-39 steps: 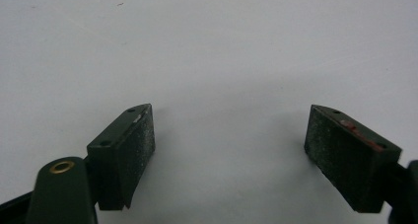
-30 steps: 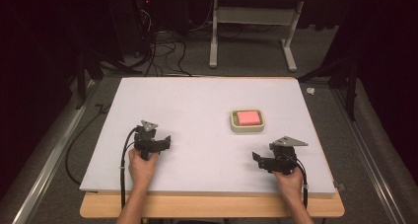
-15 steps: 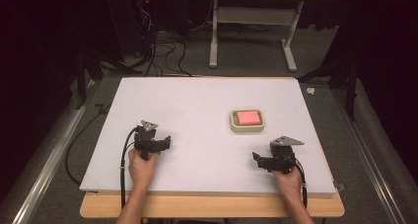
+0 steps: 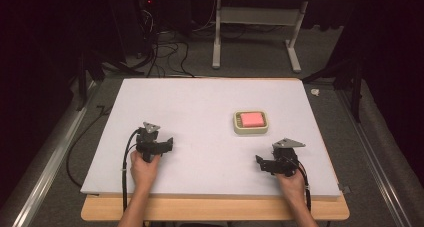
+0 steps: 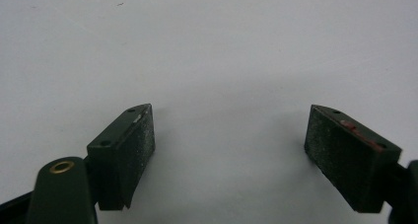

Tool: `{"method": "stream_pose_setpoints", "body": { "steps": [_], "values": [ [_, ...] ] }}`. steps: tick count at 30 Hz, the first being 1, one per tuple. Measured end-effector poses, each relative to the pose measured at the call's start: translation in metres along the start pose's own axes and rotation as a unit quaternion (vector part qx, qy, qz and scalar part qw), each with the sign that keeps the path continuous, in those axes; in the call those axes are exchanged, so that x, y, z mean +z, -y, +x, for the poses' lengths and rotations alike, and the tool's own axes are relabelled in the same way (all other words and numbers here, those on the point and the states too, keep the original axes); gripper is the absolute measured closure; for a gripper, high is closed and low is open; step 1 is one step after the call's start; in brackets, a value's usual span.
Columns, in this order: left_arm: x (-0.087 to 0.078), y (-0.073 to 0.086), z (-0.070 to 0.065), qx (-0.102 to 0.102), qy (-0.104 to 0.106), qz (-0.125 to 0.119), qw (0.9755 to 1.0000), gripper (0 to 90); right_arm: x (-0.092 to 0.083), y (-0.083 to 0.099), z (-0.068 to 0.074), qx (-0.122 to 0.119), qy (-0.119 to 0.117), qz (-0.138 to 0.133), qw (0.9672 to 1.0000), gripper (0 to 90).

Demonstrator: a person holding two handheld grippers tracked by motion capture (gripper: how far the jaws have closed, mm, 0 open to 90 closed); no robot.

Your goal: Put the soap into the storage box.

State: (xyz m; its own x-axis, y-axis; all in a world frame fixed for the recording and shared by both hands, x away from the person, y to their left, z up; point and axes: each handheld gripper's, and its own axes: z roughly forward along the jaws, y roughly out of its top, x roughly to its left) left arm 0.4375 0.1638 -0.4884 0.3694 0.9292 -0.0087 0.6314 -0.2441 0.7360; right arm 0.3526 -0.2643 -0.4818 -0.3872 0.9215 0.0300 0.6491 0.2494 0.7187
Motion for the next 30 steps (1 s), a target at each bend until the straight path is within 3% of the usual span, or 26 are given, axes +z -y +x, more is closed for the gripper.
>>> {"method": "stream_pose_setpoints", "body": {
  "steps": [8, 13, 30],
  "values": [
    [0.0, 0.0, -0.0001, 0.0, 0.0, 0.0, 1.0, 19.9, 0.0006, 0.0002, -0.0005, 0.002, -0.003, 0.002, 1.0, 20.2],
    [0.0, 0.0, -0.0001, 0.0, 0.0, 0.0, 1.0, 19.9, 0.0023, 0.0001, 0.0043, -0.018, 0.011, 0.007, 0.9997, 19.2],
    [-0.0001, 0.0001, -0.0001, 0.001, 0.0, 0.0, 1.0, 19.9, 0.0023, 0.0005, 0.004, -0.017, 0.01, 0.006, 0.9998, 18.9]
  ]
}}
